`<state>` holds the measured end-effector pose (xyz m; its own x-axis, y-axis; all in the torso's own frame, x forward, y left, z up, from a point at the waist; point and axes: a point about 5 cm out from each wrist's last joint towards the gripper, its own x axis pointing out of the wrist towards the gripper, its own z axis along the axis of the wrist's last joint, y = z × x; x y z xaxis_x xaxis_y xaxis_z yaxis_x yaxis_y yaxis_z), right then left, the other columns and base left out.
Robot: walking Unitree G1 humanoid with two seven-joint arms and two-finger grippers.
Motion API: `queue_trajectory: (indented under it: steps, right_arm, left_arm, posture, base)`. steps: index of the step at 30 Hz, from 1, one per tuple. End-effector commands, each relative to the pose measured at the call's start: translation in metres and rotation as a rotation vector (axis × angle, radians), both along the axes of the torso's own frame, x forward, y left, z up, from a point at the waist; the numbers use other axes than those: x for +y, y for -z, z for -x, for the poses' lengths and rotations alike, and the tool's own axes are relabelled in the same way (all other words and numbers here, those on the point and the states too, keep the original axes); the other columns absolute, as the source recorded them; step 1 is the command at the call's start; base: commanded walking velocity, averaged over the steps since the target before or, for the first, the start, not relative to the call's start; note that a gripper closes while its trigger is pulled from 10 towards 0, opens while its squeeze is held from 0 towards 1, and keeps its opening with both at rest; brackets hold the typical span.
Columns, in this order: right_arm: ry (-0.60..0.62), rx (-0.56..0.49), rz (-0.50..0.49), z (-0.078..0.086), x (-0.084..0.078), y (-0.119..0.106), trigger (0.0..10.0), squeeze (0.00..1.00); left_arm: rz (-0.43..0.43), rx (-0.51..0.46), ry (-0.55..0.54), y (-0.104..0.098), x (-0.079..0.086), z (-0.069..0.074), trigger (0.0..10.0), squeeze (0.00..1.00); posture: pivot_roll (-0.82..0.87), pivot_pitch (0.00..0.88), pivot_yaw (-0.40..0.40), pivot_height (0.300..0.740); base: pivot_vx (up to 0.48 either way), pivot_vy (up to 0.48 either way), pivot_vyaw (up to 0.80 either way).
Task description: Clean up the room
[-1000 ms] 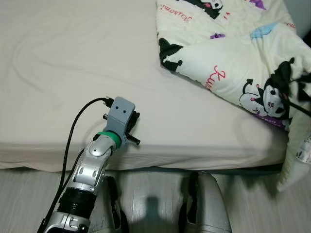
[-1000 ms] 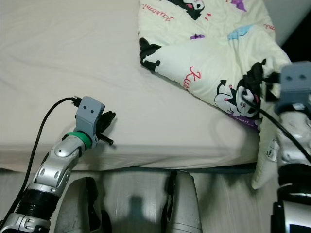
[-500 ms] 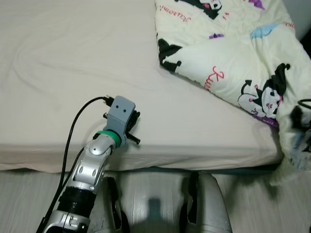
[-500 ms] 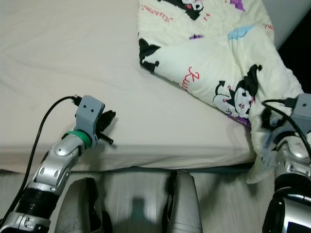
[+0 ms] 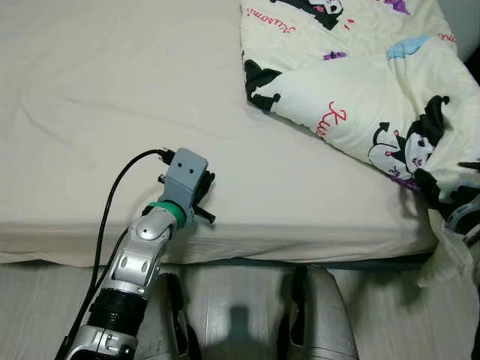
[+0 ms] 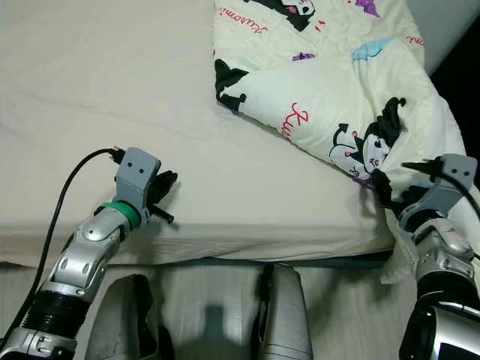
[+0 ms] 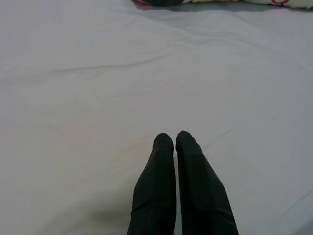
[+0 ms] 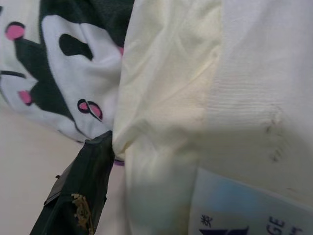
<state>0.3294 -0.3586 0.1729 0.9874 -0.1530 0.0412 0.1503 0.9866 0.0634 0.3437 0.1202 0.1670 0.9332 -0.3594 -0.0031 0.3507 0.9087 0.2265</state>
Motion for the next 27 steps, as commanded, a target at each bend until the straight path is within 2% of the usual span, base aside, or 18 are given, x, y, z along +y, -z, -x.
queue_trajectory:
  steps: [1, 2, 4, 11, 18, 24, 27]
  right_arm:
    - [0.036, 0.037, 0.017, 0.005, -0.004, 0.009, 6.1, 0.00]
    - [0.051, 0.016, 0.028, 0.005, -0.005, 0.005, 0.0, 0.00]
    - [0.017, -0.098, 0.045, 0.003, -0.001, -0.009, 0.0, 0.00]
    - [-0.064, -0.217, 0.077, -0.001, 0.012, -0.023, 0.0, 0.00]
    - [-0.079, -0.187, 0.054, 0.000, 0.014, -0.014, 0.0, 0.00]
    - [-0.029, -0.031, 0.017, 0.003, 0.012, 0.014, 0.0, 0.00]
    - [-0.016, -0.020, 0.023, 0.004, 0.011, 0.016, 0.0, 0.00]
  left_arm:
    - [0.003, 0.030, 0.002, 0.007, 0.001, 0.003, 10.0, 0.00]
    - [0.002, 0.031, 0.003, 0.008, 0.001, 0.004, 10.0, 0.00]
    - [0.003, 0.035, 0.006, 0.009, 0.000, 0.004, 10.0, 0.00]
    - [0.006, 0.039, 0.013, 0.010, -0.003, 0.004, 10.0, 0.00]
    - [0.012, 0.040, 0.018, 0.010, -0.005, 0.003, 10.0, 0.00]
    - [0.014, 0.041, 0.016, 0.010, -0.006, 0.004, 10.0, 0.00]
    - [0.014, 0.040, 0.014, 0.010, -0.005, 0.004, 10.0, 0.00]
  posture:
    - [0.00, 0.285, 0.103, 0.555]
    - [0.00, 0.285, 0.103, 0.555]
    - [-0.01, 0.286, 0.102, 0.555]
    - [-0.02, 0.288, 0.104, 0.555]
    - [-0.03, 0.287, 0.102, 0.555]
    - [-0.03, 0.287, 0.100, 0.555]
    - [-0.03, 0.287, 0.100, 0.555]
  base:
    - [0.000, 0.000, 0.00]
    - [0.000, 0.000, 0.00]
    - [0.000, 0.000, 0.00]
    - [0.000, 0.000, 0.00]
    - [0.000, 0.000, 0.00]
    - [0.000, 0.000, 0.00]
    - [0.000, 0.000, 0.00]
